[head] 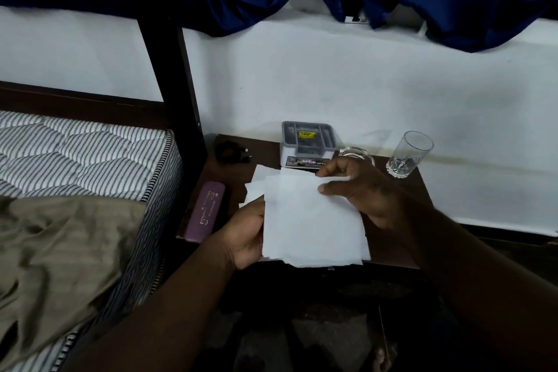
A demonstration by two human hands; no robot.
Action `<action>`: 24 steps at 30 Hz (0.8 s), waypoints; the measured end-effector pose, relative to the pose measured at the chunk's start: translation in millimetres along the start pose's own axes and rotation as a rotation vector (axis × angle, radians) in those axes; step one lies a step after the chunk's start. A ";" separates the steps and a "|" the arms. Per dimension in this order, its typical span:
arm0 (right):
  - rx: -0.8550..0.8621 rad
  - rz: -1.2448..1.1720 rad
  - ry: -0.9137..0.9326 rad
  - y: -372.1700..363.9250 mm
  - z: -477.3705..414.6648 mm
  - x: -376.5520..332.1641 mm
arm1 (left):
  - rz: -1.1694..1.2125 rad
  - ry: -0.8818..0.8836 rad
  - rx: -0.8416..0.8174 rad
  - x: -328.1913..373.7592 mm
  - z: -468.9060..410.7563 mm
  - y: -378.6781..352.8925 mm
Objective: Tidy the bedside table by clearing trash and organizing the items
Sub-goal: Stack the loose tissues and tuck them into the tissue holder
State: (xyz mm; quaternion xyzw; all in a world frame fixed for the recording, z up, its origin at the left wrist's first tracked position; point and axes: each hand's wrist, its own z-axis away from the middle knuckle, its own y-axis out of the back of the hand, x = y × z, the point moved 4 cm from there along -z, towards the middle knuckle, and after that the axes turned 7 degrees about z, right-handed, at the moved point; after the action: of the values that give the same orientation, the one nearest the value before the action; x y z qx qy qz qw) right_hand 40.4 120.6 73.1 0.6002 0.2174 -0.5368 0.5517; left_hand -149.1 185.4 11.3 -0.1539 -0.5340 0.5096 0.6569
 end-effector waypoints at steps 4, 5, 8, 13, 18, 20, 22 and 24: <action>0.033 0.099 0.036 -2.7 -6.9 7.9 | 0.013 -0.013 0.041 0.3 -7.7 7.5; 0.045 0.127 0.048 -3.0 -8.0 8.2 | 0.032 -0.004 0.043 0.0 -9.5 9.6; 0.080 0.217 0.074 -4.3 -10.1 7.8 | 0.090 0.042 0.042 0.9 -11.4 11.8; 0.077 0.286 0.078 -10.5 -13.6 15.6 | -0.087 -0.069 0.135 -5.8 -14.3 13.5; 0.244 0.352 -0.011 -9.3 -24.5 47.1 | -0.201 -0.065 0.278 -8.5 -7.6 33.9; 0.310 0.416 -0.029 -8.5 -30.0 60.8 | -0.256 -0.030 0.313 -11.7 -4.7 40.9; 0.303 0.476 -0.055 -10.7 -35.9 73.1 | -0.326 0.013 0.355 -16.2 -3.3 48.4; 0.267 0.549 -0.076 -16.3 -41.7 81.7 | -0.366 0.042 0.375 -18.0 -1.1 54.5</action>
State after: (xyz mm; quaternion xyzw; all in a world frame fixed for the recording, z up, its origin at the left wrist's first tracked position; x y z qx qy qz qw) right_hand 70.3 135.7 -13.9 0.6833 -0.0459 -0.4136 0.6000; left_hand -174.1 194.4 -39.6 0.0592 -0.4352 0.4691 0.7662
